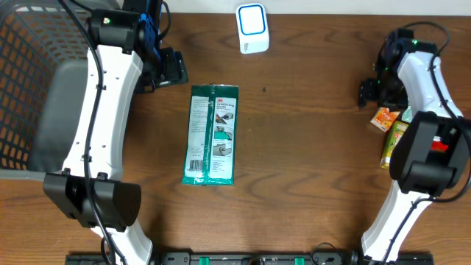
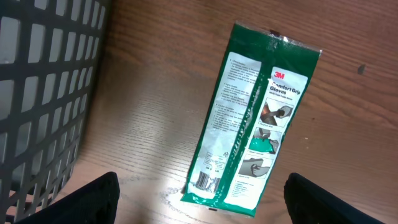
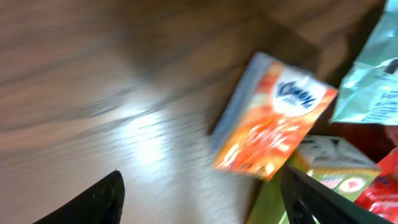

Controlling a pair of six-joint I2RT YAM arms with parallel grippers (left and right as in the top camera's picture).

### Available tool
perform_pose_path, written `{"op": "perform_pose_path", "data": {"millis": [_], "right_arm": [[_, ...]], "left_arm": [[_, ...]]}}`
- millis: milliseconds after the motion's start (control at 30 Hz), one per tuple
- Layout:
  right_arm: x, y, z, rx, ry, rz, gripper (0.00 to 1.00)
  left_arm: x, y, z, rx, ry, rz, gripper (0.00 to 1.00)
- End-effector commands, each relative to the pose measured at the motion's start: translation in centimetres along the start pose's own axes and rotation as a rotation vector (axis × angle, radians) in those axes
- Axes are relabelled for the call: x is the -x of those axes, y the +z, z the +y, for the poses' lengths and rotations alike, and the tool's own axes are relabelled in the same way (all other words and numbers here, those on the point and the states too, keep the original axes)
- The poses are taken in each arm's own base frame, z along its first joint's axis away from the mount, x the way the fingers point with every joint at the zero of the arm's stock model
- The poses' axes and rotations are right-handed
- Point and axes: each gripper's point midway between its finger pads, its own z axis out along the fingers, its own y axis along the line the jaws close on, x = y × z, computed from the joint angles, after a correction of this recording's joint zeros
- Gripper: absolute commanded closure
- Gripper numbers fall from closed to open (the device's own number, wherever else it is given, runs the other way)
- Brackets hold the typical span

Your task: Scan the item barcode

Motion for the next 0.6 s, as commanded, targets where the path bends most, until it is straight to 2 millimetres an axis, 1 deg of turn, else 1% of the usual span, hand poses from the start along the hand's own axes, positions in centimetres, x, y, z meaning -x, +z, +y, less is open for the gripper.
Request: {"op": "perform_pose_path", "data": {"millis": [0, 67, 133, 267, 400, 433, 500, 533, 567], "right_arm": [[0.1, -4.4, 5.1, 0.263, -0.080, -0.069, 0.23], [-0.7, -5.3, 7.9, 0.414, -0.155, -0.059, 0.21], [-1.4, -6.1, 10.0, 0.531, -0.198, -0.047, 0.21], [-2.4, -6.6, 12.3, 0.611, -0.228, -0.020, 0.21], [-3.8, -6.1, 14.2, 0.620, -0.274, 0.021, 0.21], [-4.5, -5.9, 15.1, 0.637, -0.313, 0.030, 0.22], [-5.4, -6.3, 16.8, 0.718, -0.379, 0.034, 0.23], [-5.7, -6.6, 17.4, 0.758, -0.391, 0.038, 0.24], [-6.1, -7.0, 18.1, 0.803, -0.401, 0.041, 0.25]], "left_arm": [[0.0, -0.1, 0.3, 0.012, 0.001, -0.005, 0.15], [0.0, -0.1, 0.3, 0.012, 0.001, -0.005, 0.15], [0.0, -0.1, 0.3, 0.012, 0.001, -0.005, 0.15], [0.0, -0.1, 0.3, 0.012, 0.001, -0.005, 0.15], [0.0, -0.1, 0.3, 0.011, 0.001, -0.005, 0.15], [0.0, -0.1, 0.3, 0.011, 0.001, -0.005, 0.15], [0.0, -0.1, 0.3, 0.011, 0.001, -0.006, 0.14], [-0.4, -0.1, 0.4, 0.017, 0.001, 0.010, 0.02], [-0.5, -0.1, 0.5, 0.020, 0.002, 0.016, 0.02]]}}
